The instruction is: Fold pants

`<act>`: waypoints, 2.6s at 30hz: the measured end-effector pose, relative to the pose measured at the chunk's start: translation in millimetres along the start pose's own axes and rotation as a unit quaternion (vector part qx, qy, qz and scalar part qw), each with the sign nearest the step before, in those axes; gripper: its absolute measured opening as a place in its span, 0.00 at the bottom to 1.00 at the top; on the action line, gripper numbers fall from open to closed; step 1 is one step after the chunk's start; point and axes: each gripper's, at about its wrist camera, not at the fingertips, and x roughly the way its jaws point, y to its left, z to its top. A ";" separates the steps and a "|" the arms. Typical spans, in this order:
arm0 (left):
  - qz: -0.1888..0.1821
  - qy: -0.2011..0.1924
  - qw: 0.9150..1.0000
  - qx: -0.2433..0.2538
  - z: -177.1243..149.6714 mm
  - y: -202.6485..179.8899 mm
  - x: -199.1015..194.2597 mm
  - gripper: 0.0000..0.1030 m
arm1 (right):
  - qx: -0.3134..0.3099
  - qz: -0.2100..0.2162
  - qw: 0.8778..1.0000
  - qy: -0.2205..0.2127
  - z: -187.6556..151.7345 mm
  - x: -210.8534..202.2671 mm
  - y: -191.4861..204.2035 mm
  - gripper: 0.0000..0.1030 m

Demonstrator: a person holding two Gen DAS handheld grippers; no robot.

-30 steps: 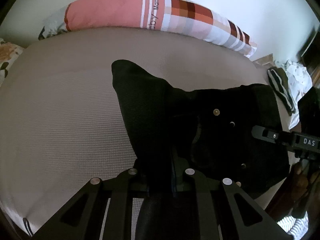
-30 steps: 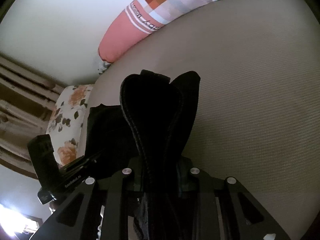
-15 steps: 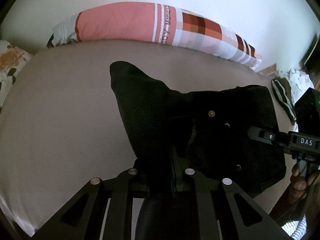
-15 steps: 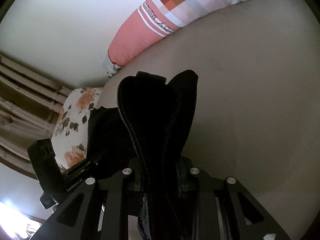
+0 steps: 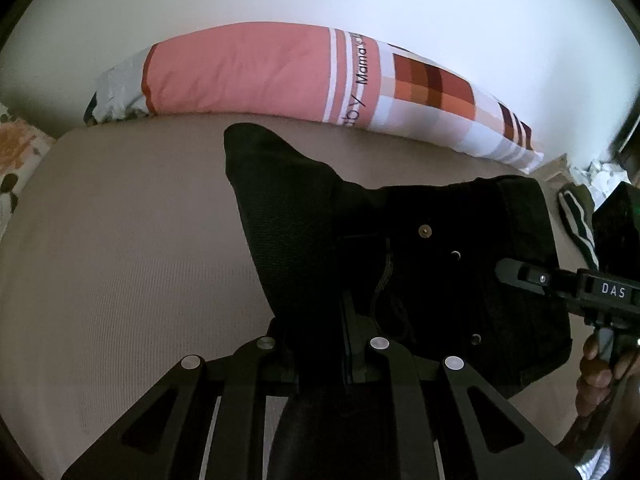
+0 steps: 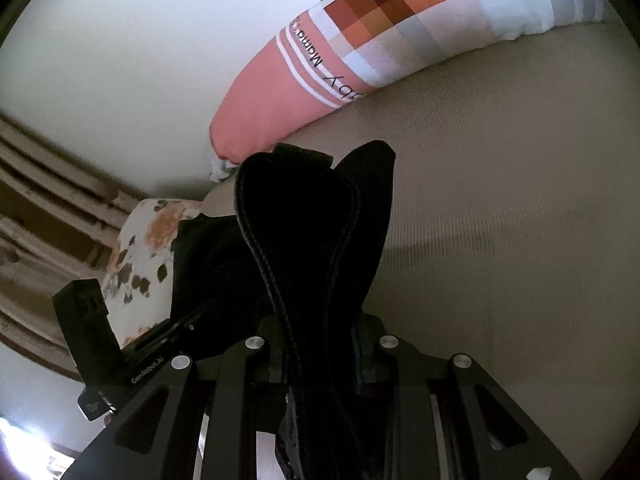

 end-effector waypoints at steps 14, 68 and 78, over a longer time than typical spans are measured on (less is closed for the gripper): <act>0.006 0.001 1.000 -0.024 49.1 27.2 59.1 0.14 | -0.004 -0.038 0.999 -0.011 58.0 47.4 -16.1 0.21; 0.157 -0.070 0.985 -0.031 -174.9 3.1 -40.7 0.64 | -0.174 -0.226 0.946 -0.153 -150.0 -51.7 80.2 0.70; 0.170 -0.087 0.981 -0.019 -186.1 -9.0 -54.3 0.64 | -0.169 -0.224 0.948 -0.149 -162.8 -49.7 87.0 0.70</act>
